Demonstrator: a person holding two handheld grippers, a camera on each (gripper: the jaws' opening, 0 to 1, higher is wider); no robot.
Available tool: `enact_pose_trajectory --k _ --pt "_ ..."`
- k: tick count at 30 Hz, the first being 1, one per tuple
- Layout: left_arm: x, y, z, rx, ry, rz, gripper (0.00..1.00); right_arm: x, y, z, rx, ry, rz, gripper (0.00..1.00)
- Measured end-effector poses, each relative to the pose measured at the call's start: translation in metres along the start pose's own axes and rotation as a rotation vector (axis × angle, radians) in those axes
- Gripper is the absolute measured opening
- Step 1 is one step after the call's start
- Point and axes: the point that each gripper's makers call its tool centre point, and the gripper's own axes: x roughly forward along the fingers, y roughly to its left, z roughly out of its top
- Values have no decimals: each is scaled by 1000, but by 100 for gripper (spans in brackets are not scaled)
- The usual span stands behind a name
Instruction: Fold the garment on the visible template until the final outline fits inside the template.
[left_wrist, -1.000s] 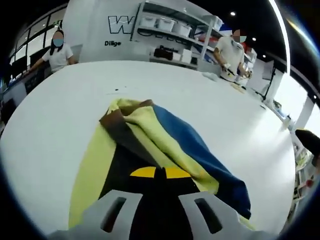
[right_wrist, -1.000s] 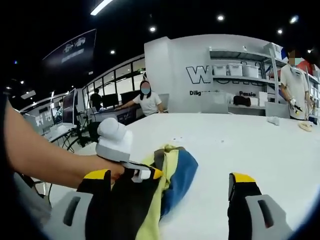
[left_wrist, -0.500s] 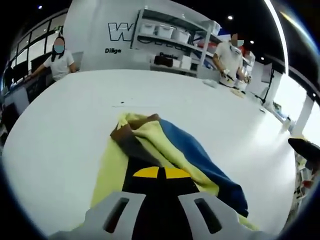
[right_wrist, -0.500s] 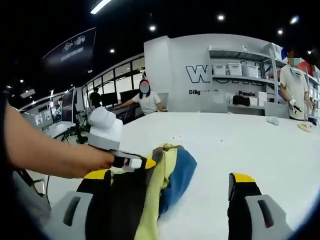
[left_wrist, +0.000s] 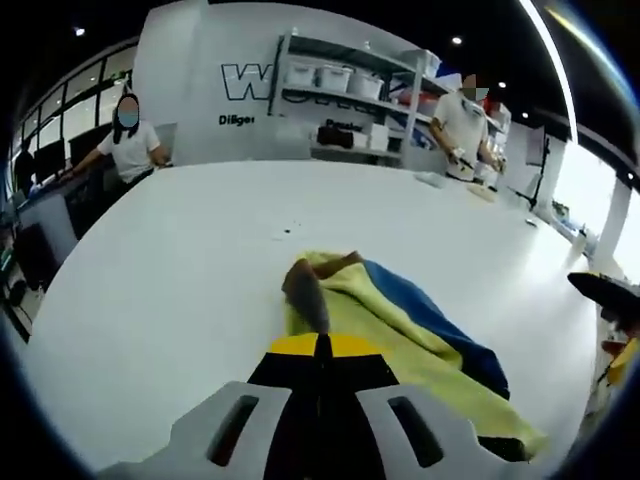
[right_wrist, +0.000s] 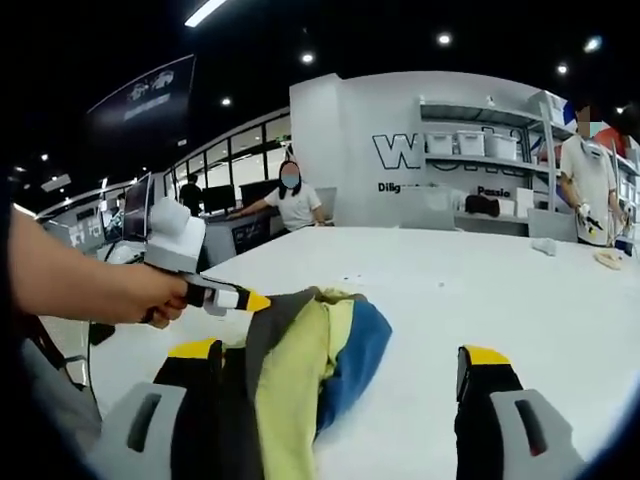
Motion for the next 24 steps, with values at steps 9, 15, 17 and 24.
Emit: enact_pose_trajectory --k 9,15,17,24 --pt "-7 38 8 58 46 -20 0 -1 0 -2 -6 7 -1 99" --pt "-1 56 13 47 86 -80 0 0 -1 -5 -8 17 -5 99" --pt "3 67 12 92 103 -57 0 0 -2 -6 -7 19 -7 99" --pt "15 83 1 172 139 -5 0 1 -6 -10 -5 34 -17 98"
